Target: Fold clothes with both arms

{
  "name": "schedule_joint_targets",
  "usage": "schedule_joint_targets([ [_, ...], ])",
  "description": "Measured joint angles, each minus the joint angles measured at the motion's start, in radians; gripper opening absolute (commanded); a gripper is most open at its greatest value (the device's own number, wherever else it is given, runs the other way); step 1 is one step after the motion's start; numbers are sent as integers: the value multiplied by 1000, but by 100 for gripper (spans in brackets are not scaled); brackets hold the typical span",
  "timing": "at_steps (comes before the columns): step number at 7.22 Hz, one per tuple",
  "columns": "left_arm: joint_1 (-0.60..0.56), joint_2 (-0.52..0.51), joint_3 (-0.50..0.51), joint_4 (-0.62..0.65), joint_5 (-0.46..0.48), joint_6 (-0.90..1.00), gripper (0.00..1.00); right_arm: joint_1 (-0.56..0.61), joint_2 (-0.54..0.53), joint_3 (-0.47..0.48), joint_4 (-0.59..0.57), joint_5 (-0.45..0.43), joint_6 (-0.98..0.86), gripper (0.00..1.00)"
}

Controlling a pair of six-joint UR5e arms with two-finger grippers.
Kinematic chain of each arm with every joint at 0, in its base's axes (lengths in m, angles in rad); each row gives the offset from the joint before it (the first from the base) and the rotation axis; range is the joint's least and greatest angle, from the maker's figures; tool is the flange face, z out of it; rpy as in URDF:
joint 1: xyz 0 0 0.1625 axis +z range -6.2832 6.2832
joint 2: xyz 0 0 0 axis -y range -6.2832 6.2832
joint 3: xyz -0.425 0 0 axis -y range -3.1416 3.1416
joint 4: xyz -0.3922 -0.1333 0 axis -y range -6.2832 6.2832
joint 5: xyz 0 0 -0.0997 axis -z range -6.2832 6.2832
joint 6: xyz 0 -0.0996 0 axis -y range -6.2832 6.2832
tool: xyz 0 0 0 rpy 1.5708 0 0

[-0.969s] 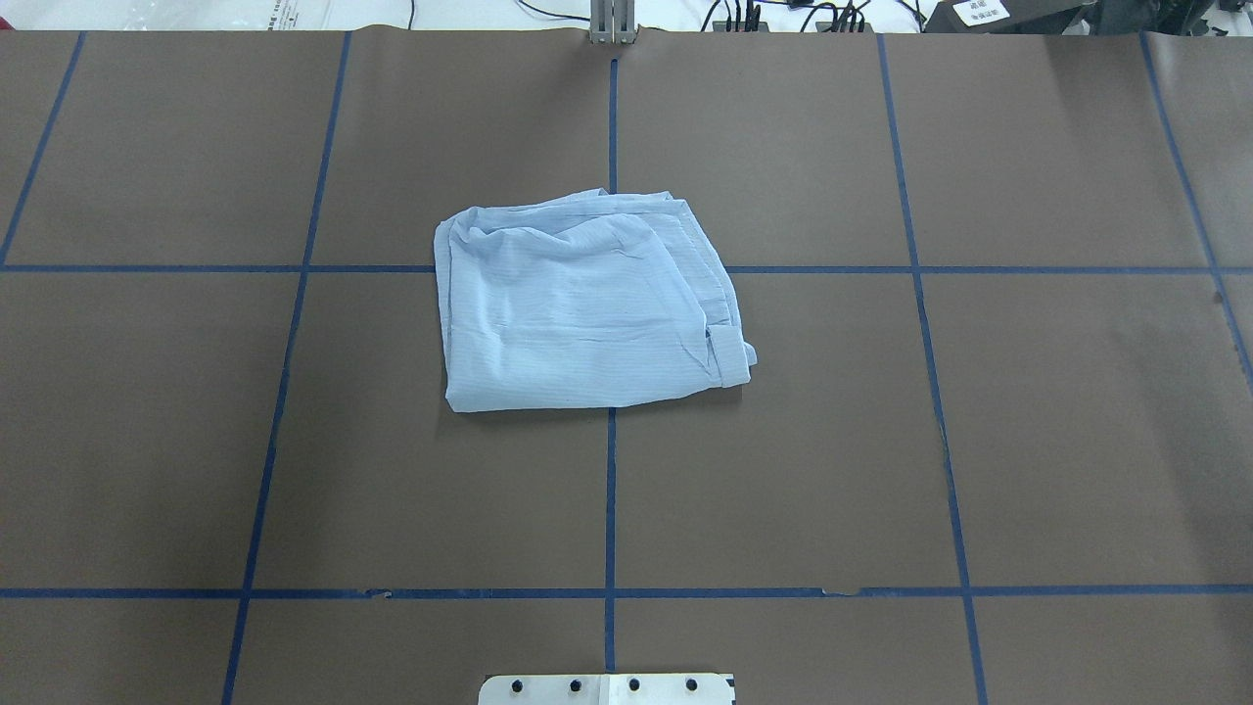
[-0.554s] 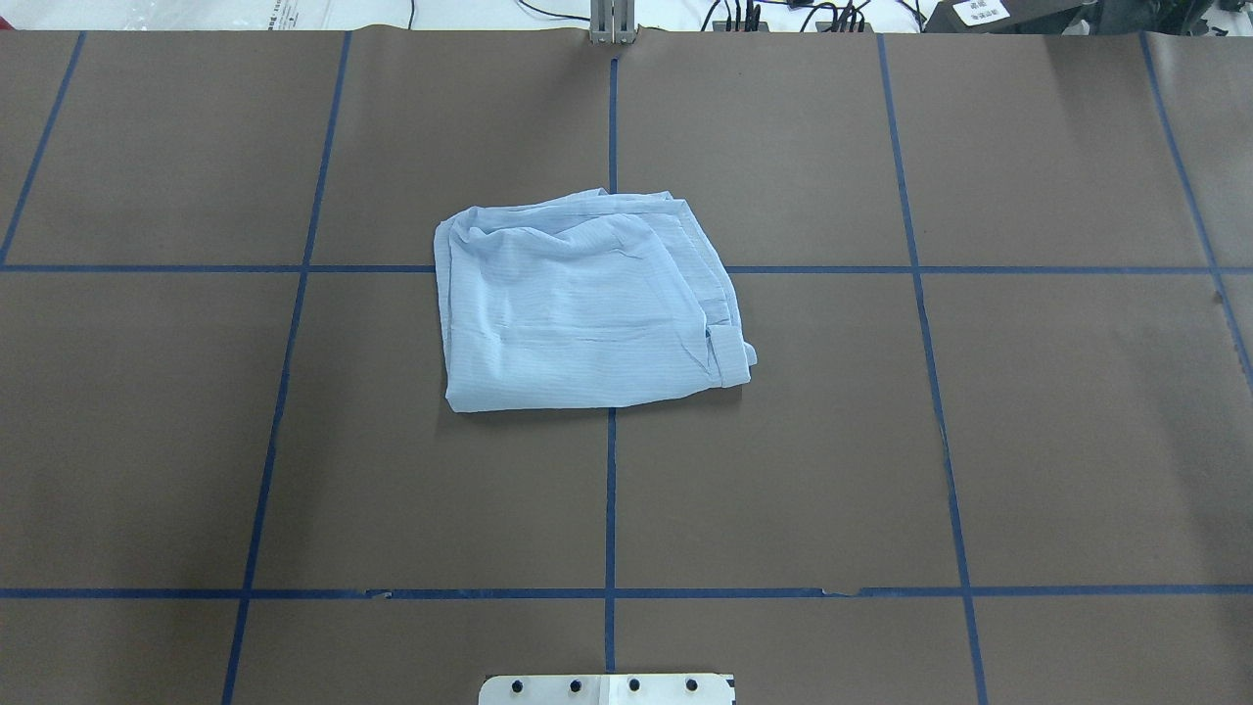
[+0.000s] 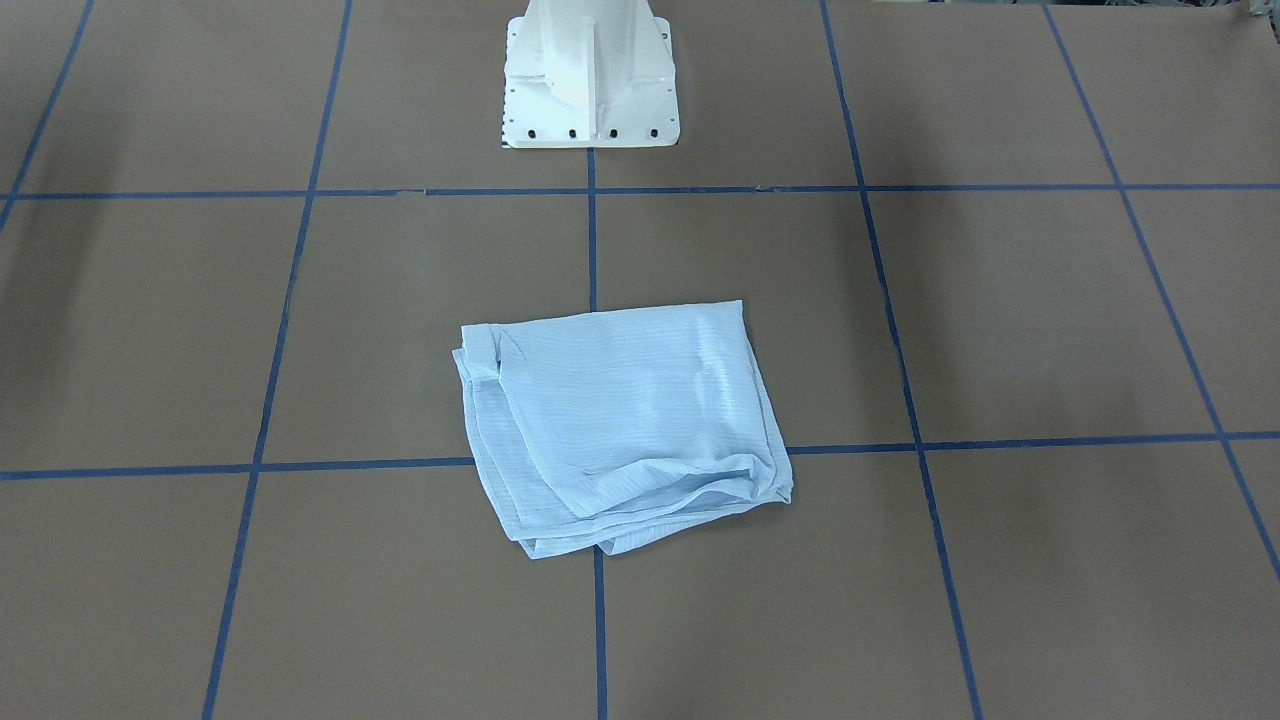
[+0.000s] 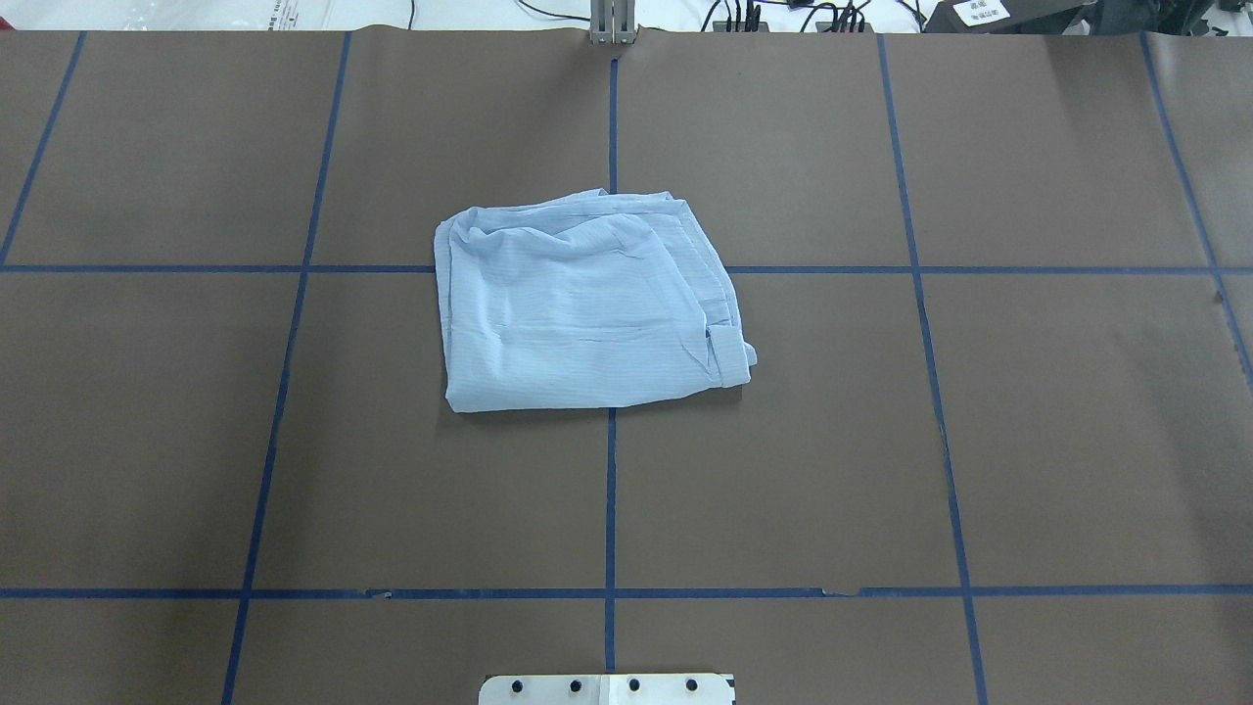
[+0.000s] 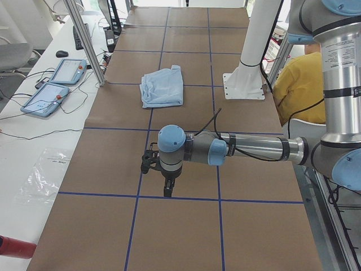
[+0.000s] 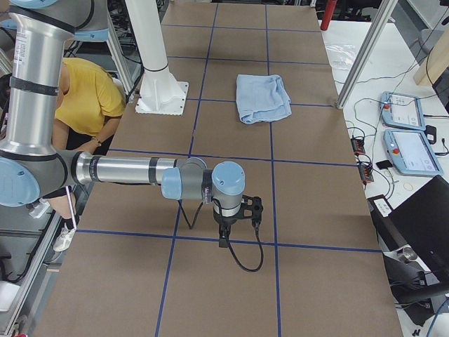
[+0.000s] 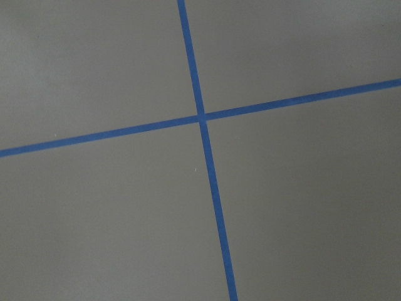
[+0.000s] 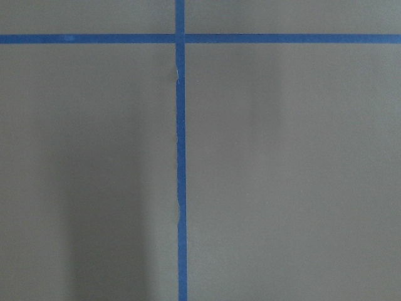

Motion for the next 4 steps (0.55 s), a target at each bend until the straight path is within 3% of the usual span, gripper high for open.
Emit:
schedule_joint_targets([
  [4, 0, -6, -19, -6, 17, -3, 100, 0, 9, 5, 0, 0, 5, 100],
])
